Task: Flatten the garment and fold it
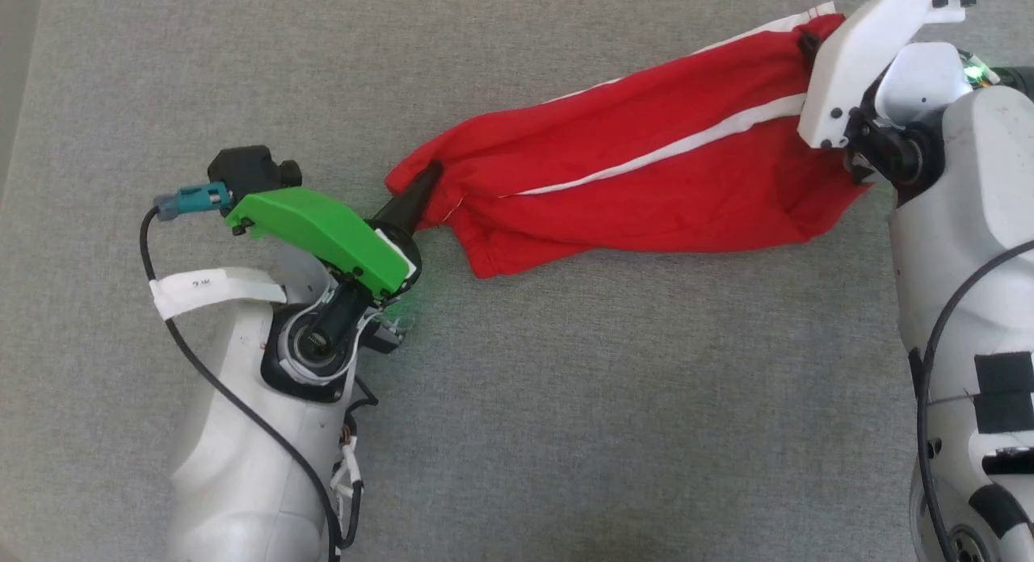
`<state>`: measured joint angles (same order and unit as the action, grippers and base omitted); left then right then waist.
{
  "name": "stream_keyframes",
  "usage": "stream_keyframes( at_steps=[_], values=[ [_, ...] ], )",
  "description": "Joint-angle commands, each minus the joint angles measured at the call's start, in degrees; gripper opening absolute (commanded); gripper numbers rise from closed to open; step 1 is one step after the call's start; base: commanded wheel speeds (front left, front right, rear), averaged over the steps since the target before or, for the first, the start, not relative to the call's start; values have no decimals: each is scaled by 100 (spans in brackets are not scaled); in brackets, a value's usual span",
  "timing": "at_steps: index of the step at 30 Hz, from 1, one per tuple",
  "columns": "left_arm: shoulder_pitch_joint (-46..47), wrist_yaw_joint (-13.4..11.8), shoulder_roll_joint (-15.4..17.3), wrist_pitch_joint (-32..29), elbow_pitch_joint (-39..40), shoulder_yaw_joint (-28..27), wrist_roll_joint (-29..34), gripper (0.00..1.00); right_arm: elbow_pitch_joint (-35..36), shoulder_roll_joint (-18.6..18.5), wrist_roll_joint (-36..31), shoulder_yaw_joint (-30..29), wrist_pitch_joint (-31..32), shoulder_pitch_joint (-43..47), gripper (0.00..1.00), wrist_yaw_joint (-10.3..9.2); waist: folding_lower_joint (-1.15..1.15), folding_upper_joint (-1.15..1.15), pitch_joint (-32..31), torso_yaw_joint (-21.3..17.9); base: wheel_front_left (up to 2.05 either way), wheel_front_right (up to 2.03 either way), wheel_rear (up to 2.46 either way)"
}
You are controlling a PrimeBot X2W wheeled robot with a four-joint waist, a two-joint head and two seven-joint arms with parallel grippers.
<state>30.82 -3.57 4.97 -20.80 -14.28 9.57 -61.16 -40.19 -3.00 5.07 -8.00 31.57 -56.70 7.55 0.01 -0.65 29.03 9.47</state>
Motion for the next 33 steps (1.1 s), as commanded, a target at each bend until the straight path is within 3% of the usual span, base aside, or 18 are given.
stream_keyframes(
  at_steps=[1,2,13,21,26,27,33],
  values=[
    [-18,-14,-1,6,-157,14,-19,87,-110,9,-16,30,-87,-107,100,-6,-1,65,-21,7,0,0,0],
    [-24,-15,5,5,-175,24,-9,100,-169,10,-16,52,-126,-120,100,-6,-1,65,-48,6,0,0,0],
    [-310,-84,376,312,81,59,451,100,-217,-210,469,421,-645,35,100,-6,-1,65,-863,-67,0,0,0],
    [-951,-325,1045,1960,731,374,2262,100,118,-641,742,755,-417,756,100,-6,-1,65,-1422,-151,0,0,0],
    [-1525,-384,1037,3208,928,451,2891,100,314,-825,793,844,-66,1262,100,-6,-1,65,-1533,-130,0,0,0],
    [-1848,-392,888,3487,921,458,3055,100,385,-904,619,995,381,1625,100,-6,-1,65,-1529,-65,0,0,0],
    [-2018,-301,646,3567,960,408,3160,100,583,-847,358,1024,629,1884,100,-6,-1,65,-1358,85,0,0,0]
  ],
)
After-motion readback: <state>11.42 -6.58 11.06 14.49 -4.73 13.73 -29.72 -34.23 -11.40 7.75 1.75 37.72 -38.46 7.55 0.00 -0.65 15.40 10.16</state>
